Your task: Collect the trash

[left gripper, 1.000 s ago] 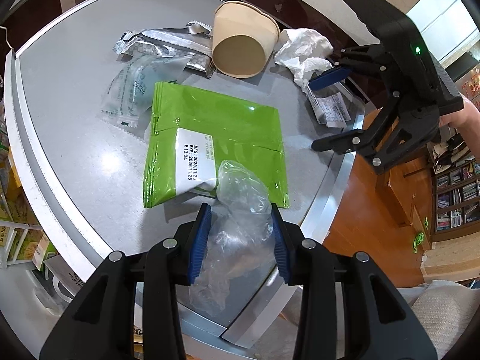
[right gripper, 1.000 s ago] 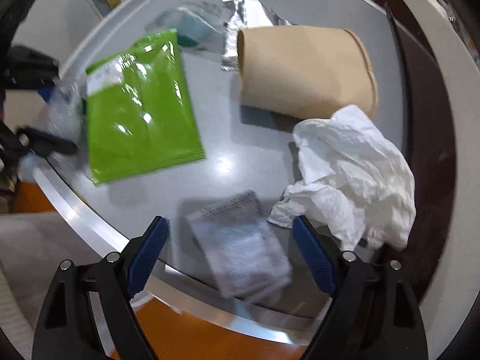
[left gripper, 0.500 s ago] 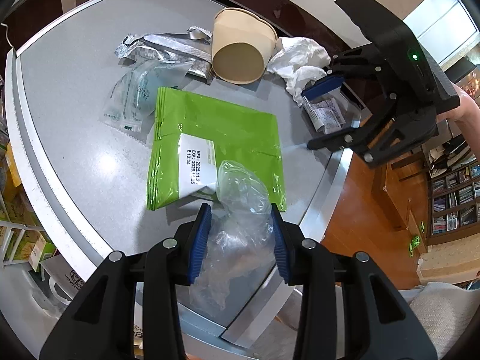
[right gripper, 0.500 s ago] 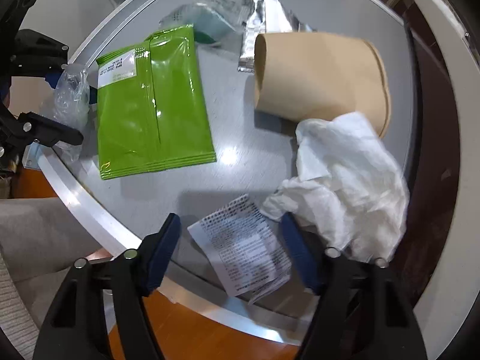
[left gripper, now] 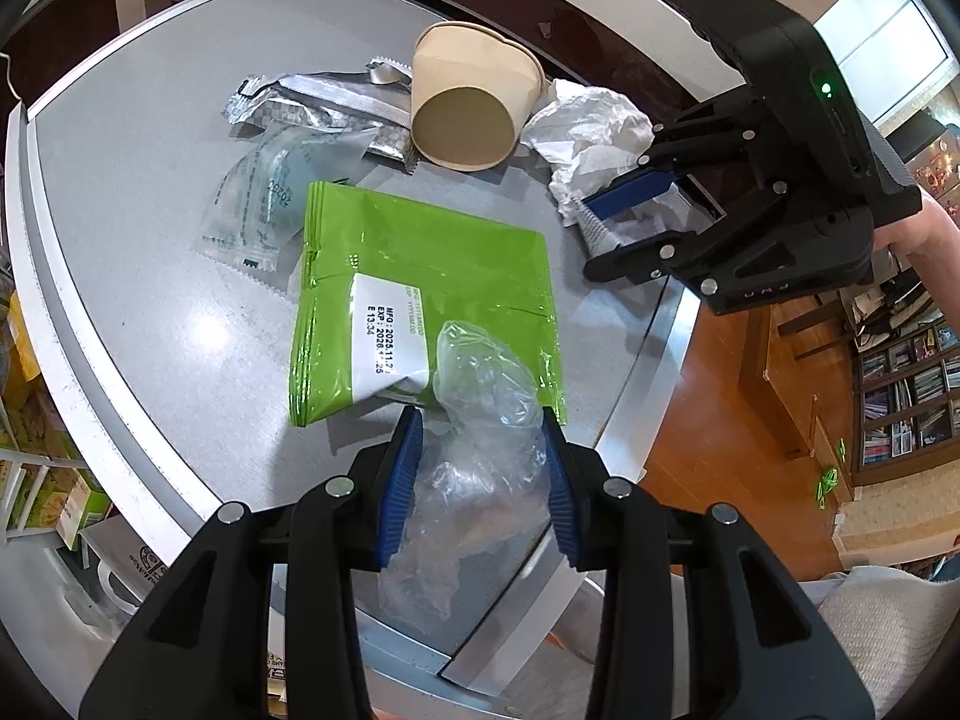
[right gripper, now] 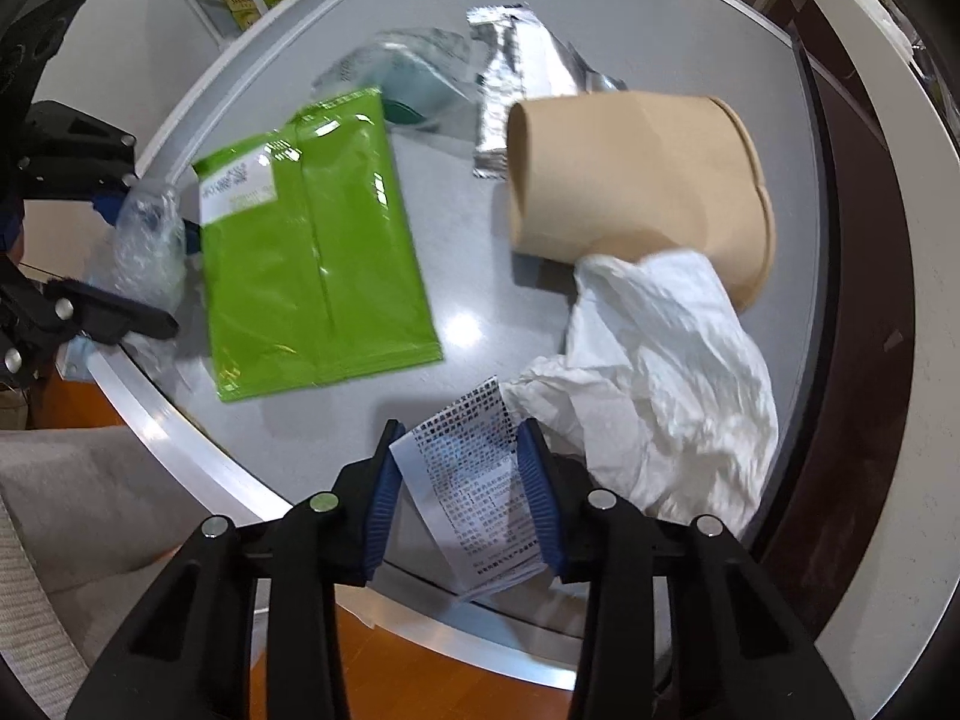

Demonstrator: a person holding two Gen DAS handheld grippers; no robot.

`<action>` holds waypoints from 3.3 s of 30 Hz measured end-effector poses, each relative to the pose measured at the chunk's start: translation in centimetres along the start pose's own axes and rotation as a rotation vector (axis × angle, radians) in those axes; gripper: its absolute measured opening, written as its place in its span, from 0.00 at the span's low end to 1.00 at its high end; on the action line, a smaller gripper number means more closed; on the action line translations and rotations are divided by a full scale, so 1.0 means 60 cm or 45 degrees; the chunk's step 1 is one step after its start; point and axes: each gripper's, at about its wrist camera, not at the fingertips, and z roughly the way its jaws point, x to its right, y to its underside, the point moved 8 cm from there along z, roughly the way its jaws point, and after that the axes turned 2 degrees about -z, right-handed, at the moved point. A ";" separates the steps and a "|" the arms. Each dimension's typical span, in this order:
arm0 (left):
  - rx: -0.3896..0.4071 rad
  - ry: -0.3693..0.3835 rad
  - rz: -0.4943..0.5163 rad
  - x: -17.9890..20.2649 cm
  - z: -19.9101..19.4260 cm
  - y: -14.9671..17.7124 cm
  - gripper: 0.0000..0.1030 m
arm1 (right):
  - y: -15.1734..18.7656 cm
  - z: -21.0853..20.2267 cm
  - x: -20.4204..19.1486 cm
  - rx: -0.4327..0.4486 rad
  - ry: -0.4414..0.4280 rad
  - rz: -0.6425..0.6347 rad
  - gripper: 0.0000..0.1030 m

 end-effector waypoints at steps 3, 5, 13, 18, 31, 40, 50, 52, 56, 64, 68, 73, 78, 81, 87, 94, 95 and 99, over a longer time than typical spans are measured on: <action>0.010 0.003 -0.001 0.002 -0.005 0.000 0.39 | -0.009 -0.010 -0.010 0.033 -0.051 0.024 0.35; 0.014 0.004 -0.006 0.002 -0.007 0.001 0.39 | -0.014 -0.013 -0.027 0.057 -0.099 0.039 0.35; 0.011 -0.007 -0.019 -0.003 -0.007 0.011 0.39 | -0.004 -0.012 -0.069 0.041 -0.040 -0.058 0.70; 0.008 -0.002 -0.023 -0.001 -0.001 0.013 0.39 | -0.007 -0.021 -0.088 0.034 -0.009 -0.183 0.70; 0.002 0.010 -0.054 -0.015 0.015 0.012 0.39 | -0.042 -0.003 -0.113 -0.012 -0.079 -0.196 0.37; 0.067 0.015 -0.078 -0.012 -0.018 0.009 0.39 | -0.016 -0.082 -0.075 0.191 -0.127 0.037 0.37; 0.191 0.005 -0.054 0.023 -0.088 -0.012 0.39 | -0.007 -0.191 -0.074 0.441 -0.112 0.136 0.37; 0.219 -0.003 -0.037 0.037 -0.107 -0.017 0.39 | -0.006 -0.208 -0.081 0.474 -0.104 0.130 0.37; 0.274 -0.020 -0.018 0.061 -0.137 -0.015 0.39 | 0.004 -0.241 -0.086 0.531 -0.102 0.119 0.37; 0.325 -0.065 0.020 0.128 -0.168 0.018 0.39 | 0.063 -0.284 -0.142 0.582 -0.121 0.082 0.37; 0.285 -0.065 0.024 0.159 -0.153 0.058 0.39 | 0.103 -0.276 -0.177 0.567 -0.170 0.087 0.37; 0.209 -0.035 -0.011 0.187 -0.111 0.113 0.39 | 0.162 -0.220 -0.210 0.494 -0.261 0.158 0.37; 0.147 -0.003 -0.066 0.201 -0.055 0.152 0.39 | 0.206 -0.149 -0.221 0.414 -0.312 0.248 0.37; 0.115 -0.001 -0.071 0.205 -0.018 0.164 0.39 | 0.222 -0.106 -0.221 0.381 -0.347 0.318 0.37; 0.048 -0.007 -0.090 0.200 0.047 0.181 0.39 | 0.239 -0.039 -0.215 0.311 -0.372 0.400 0.37; 0.002 -0.026 -0.092 0.193 0.078 0.198 0.80 | 0.254 -0.015 -0.205 0.254 -0.362 0.477 0.55; -0.002 -0.039 -0.098 0.189 0.079 0.199 0.80 | 0.255 -0.017 -0.203 0.257 -0.358 0.480 0.55; -0.013 -0.041 -0.159 0.168 0.072 0.202 0.80 | 0.254 -0.033 -0.194 0.273 -0.322 0.487 0.56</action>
